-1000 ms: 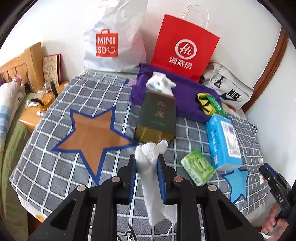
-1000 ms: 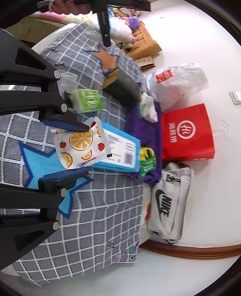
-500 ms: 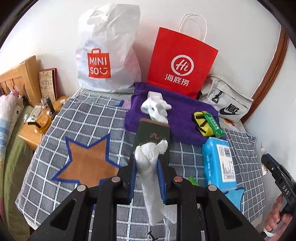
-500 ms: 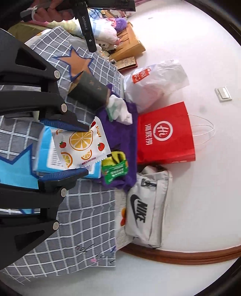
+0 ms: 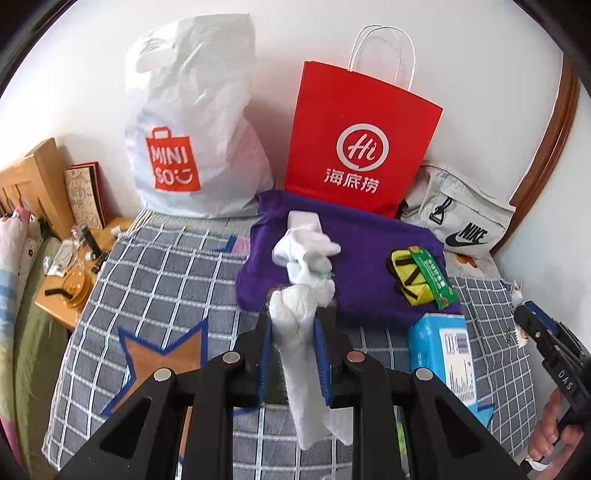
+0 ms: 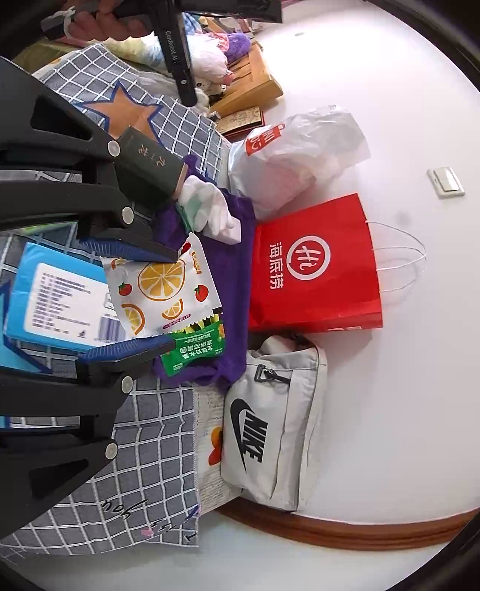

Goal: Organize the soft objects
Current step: 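Lower the packet and tissue onto the purple towel and open both grippers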

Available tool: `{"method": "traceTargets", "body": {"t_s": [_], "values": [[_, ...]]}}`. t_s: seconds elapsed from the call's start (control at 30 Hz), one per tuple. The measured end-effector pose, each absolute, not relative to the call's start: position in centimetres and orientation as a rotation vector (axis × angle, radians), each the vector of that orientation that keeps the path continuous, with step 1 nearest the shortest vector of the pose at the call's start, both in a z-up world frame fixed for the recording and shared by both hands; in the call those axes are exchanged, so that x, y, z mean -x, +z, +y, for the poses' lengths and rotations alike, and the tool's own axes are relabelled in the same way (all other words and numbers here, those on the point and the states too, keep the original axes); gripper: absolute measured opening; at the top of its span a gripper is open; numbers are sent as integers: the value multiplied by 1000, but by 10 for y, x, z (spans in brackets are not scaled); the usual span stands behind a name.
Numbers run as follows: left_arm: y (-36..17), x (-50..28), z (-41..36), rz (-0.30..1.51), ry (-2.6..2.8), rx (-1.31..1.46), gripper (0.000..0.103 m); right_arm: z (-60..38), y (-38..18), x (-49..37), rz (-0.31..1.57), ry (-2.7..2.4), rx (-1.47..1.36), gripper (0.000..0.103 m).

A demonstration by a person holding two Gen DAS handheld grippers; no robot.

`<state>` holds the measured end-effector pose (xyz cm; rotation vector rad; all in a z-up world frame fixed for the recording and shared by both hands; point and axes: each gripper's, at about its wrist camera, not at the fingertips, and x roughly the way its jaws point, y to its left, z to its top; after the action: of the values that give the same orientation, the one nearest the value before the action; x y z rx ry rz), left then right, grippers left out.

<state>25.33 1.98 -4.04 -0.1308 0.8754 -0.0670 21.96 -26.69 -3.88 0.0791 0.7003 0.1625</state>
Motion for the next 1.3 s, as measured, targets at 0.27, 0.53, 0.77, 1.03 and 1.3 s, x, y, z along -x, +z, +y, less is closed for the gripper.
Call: {"method": "traceTargets", "body": {"t_s": [0.27,0.53,0.77,1.03,1.3], "values": [[-41,-290,14,867,-69,127,21,-264,-45,-256,706,168,-63,39],[-49,-321,27,884,-46,166,21,-263,-48,-296,695,173,-70,40],[-56,-346,23,887,-53,169,21,-257,-55,-334,711,215,-95,40],[-70,-375,0,925,-101,167,21,-254,-81,-358,753,230,-87,39],[-90,-399,-26,957,-153,162,21,-267,-109,-376,839,230,-101,40]]}}
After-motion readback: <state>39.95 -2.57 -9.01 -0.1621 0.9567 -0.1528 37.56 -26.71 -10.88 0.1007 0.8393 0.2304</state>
